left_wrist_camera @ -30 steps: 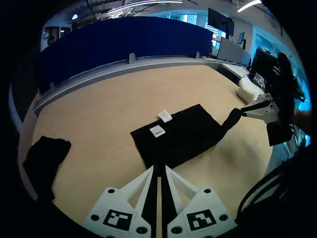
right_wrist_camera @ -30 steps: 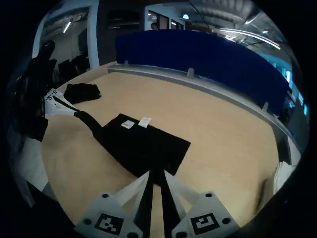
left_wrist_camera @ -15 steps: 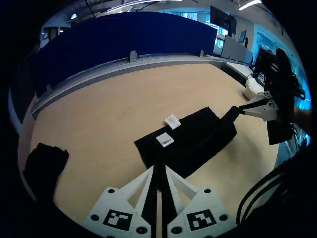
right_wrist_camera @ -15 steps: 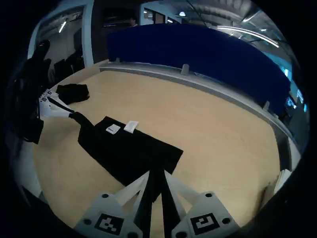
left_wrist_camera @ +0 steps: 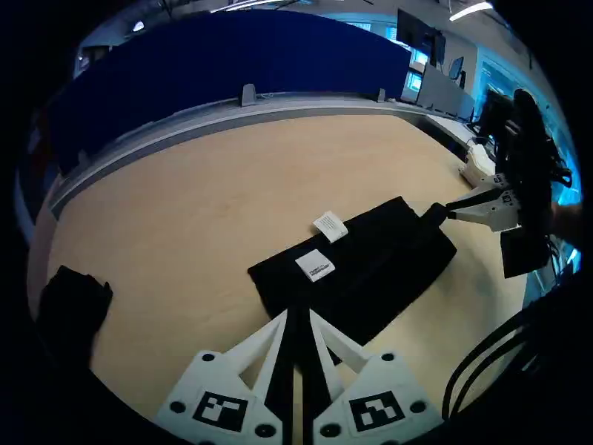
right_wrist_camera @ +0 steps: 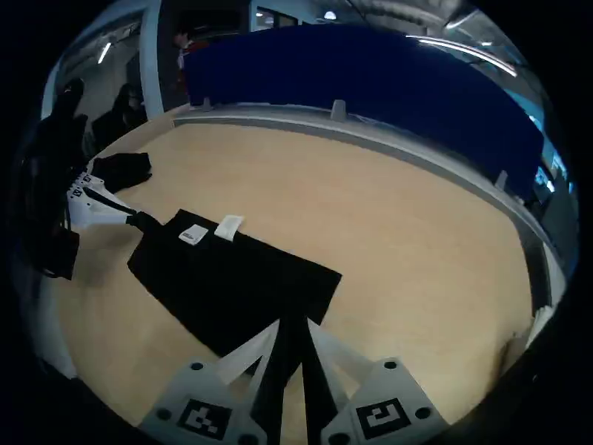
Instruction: Fold towel
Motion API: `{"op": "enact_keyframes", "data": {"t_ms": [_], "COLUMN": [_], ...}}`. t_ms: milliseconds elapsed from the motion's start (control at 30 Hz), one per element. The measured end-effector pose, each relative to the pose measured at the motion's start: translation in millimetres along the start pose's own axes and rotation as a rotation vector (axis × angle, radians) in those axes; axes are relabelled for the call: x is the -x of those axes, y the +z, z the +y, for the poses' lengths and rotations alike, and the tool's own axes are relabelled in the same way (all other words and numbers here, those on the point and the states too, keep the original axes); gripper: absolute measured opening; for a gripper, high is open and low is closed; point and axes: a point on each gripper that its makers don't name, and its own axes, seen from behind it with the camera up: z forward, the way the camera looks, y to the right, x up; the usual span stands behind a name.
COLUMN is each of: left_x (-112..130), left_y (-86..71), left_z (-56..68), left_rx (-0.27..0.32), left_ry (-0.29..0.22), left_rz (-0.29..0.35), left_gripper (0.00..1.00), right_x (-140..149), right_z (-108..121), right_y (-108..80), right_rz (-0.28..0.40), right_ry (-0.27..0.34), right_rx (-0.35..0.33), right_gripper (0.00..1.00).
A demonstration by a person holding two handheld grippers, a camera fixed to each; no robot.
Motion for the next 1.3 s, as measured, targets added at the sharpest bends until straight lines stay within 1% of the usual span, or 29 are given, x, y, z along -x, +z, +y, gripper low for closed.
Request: {"op": "enact_keyframes", "data": {"t_ms": [100, 267, 567, 767, 833, 933, 1000, 1067, 1167, 1200, 1300], "left_x": [1, 2, 8, 9, 8, 5, 3, 1, -1, -2, -3], "left_y": [9.1, 18.4, 31.3, 38.4, 39.5, 40.8, 41.6, 42.4, 43.3, 43.2, 42.2], "left_z": [-4.8, -7.1, -17.2, -25.8, -27.8, -31.2, -33.9, -36.9, -41.3, -42.5, -46.2], "left_rx": [-0.012, -0.018, -0.048, -0.073, -0.077, -0.085, -0.091, -0.098, -0.109, -0.113, -0.123], "left_ry": [-0.003, -0.005, 0.006, 0.022, 0.023, 0.021, 0.018, 0.013, 0.006, 0.005, 0.004], "left_rz": [-0.003, 0.0, -0.013, -0.018, -0.015, -0.008, -0.003, 0.001, 0.003, 0.003, 0.005], "left_gripper": [0.07, 0.12, 0.12, 0.13, 0.15, 0.2, 0.24, 0.25, 0.29, 0.31, 0.36], "right_x": [2, 5, 6, 6, 5, 4, 3, 2, 1, 1, -1], "right_z": [3, 6, 11, 18, 19, 21, 22, 23, 25, 25, 28], "right_y": [10.3, 21.9, 32.8, 37.6, 39.1, 40.9, 42.0, 43.1, 45.3, 45.7, 45.9], "right_rz": [-0.009, -0.022, -0.038, -0.047, -0.047, -0.047, -0.046, -0.047, -0.047, -0.047, -0.043], "right_ry": [0.021, 0.035, 0.024, 0.031, 0.033, 0.033, 0.031, 0.029, 0.027, 0.028, 0.034], "right_rx": [0.015, 0.032, 0.053, 0.067, 0.072, 0.08, 0.085, 0.091, 0.098, 0.101, 0.109], "right_gripper": [0.12, 0.13, 0.15, 0.18, 0.21, 0.31, 0.34, 0.4, 0.45, 0.49, 0.67]}}
